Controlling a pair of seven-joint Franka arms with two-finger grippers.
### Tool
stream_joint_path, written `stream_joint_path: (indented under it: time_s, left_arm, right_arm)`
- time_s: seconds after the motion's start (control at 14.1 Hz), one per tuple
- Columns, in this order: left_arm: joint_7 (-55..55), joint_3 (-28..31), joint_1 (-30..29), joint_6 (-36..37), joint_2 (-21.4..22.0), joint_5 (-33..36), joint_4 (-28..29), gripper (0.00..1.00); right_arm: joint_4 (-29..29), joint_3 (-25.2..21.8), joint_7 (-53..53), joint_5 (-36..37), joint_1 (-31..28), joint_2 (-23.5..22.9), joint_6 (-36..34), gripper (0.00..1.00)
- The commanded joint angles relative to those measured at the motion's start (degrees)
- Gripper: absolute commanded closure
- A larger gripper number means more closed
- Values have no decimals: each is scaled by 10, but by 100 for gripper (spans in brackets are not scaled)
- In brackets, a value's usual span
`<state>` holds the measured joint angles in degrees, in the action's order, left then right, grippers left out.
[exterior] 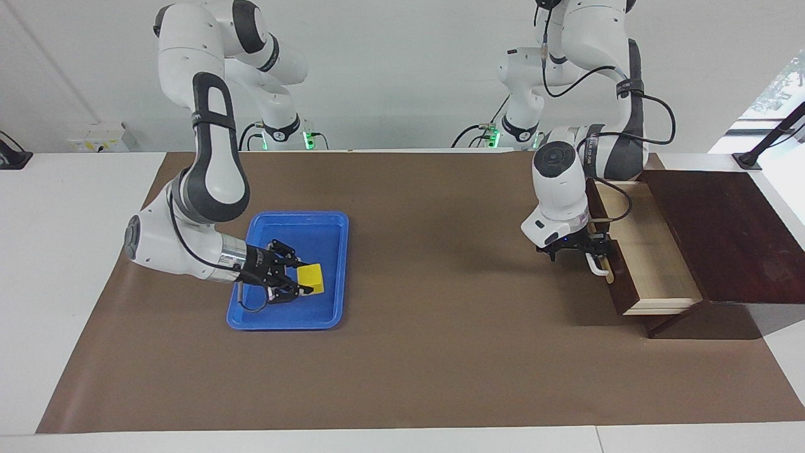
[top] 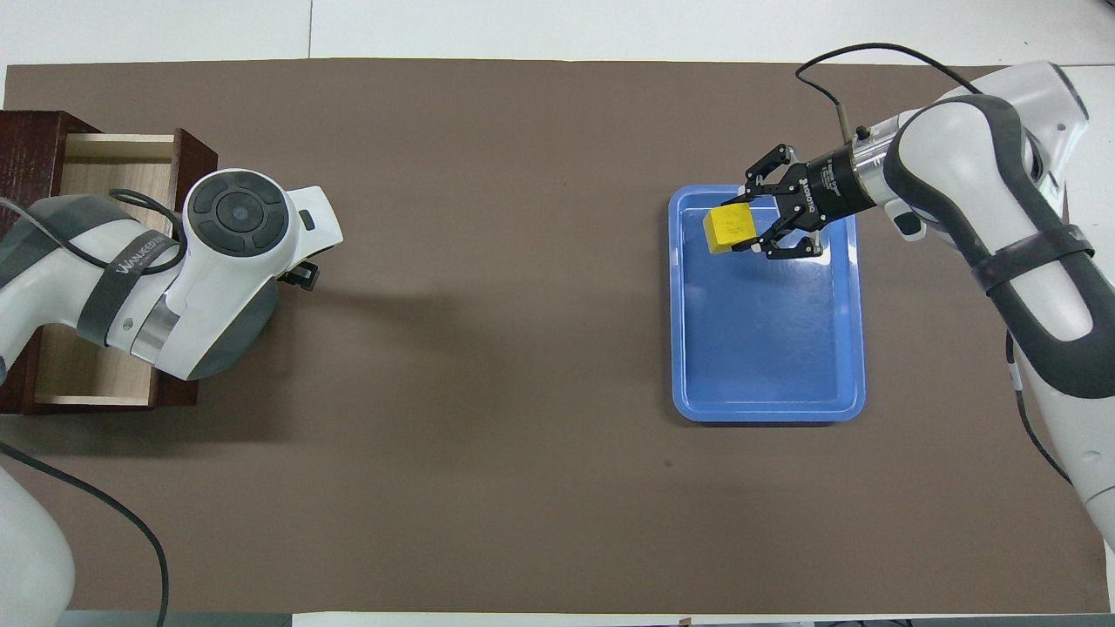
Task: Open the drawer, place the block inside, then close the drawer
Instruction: 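Lift the block with the right gripper while the left gripper approaches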
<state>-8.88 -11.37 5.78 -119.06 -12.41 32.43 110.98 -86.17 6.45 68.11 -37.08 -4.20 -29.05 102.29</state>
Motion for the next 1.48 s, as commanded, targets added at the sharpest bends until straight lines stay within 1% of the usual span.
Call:
stream_joint_path:
  time_s: [0.0, 0.14, 0.21, 0.35, 0.49, 0.64, 0.71, 0.85, 0.99, 1.13, 1.2, 1.41]
  left_arm:
    - [23, 2, 9, 53, 11, -27, -34, 0]
    - [54, 5, 6, 102, 6, -79, -94, 0]
    - [53, 4, 5, 125, 4, -91, -126, 0]
    - [35, 7, 5, 162, 3, -147, -172, 0]
    - [-68, 7, 3, 180, 5, -179, -205, 0]
    - [-234, 10, 2, 193, 4, -231, -242, 0]
    - [-296, 10, -5, 195, 4, -255, -256, 0]
    - [-385, 10, -7, 212, 3, -279, -276, 0]
    - [-489, 8, -1, 209, 3, -286, -277, 0]
    - [-628, 7, 3, 211, 2, -314, -277, 0]
    - [-690, 7, 11, 206, -1, -321, -277, 0]
    - [-845, 7, 46, 212, -7, -322, -277, 0]
  right_arm:
    - [14, 6, 31, 24, 14, 40, -35, 100]
    - [14, 7, 45, 24, 16, 74, -65, 100]
    - [14, 8, 49, 23, 17, 86, -77, 100]
    - [15, 10, 70, 17, 17, 102, -90, 100]
    - [17, 21, 76, 15, 17, 109, -95, 100]
    - [17, 27, 87, 15, 18, 114, -93, 100]
    - [19, 32, 96, 13, 17, 114, -93, 100]
    - [19, 54, 131, 11, 18, 114, -78, 100]
    - [17, 62, 189, -20, 18, 113, -29, 100]
    - [17, 69, 211, -39, 27, 112, 6, 100]
    - [17, 69, 221, -40, 51, 111, 22, 100]
    - [9, 69, 258, -41, 104, 110, 110, 100]
